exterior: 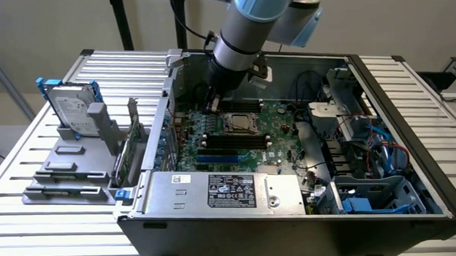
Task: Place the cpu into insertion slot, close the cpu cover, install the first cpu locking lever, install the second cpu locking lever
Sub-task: 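Install the first cpu locking lever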
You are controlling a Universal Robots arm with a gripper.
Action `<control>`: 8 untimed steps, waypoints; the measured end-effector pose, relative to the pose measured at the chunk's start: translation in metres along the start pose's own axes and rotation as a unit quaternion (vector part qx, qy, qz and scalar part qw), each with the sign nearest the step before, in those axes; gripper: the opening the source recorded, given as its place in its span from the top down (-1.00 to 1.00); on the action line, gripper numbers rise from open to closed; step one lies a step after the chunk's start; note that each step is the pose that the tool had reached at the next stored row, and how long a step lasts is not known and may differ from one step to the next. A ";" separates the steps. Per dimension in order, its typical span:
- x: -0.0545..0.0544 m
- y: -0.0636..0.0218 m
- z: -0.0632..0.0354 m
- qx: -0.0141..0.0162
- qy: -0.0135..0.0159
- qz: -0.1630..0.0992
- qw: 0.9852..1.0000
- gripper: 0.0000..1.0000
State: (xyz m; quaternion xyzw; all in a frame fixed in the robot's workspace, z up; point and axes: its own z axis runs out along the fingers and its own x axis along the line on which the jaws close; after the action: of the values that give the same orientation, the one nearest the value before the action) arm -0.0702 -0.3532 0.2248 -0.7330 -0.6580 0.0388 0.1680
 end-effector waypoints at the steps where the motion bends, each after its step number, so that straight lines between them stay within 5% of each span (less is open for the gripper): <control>1: 0.000 -0.0001 -0.0002 -0.001 0.002 0.006 1.000 0.79; 3: 0.000 -0.0005 -0.0005 -0.002 0.008 0.015 1.000 0.79; 8: 0.000 -0.0035 -0.0023 -0.003 0.029 0.030 0.999 0.79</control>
State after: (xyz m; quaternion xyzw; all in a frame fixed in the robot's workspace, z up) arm -0.0729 -0.3532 0.2281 -0.7535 -0.6309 0.0204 0.1841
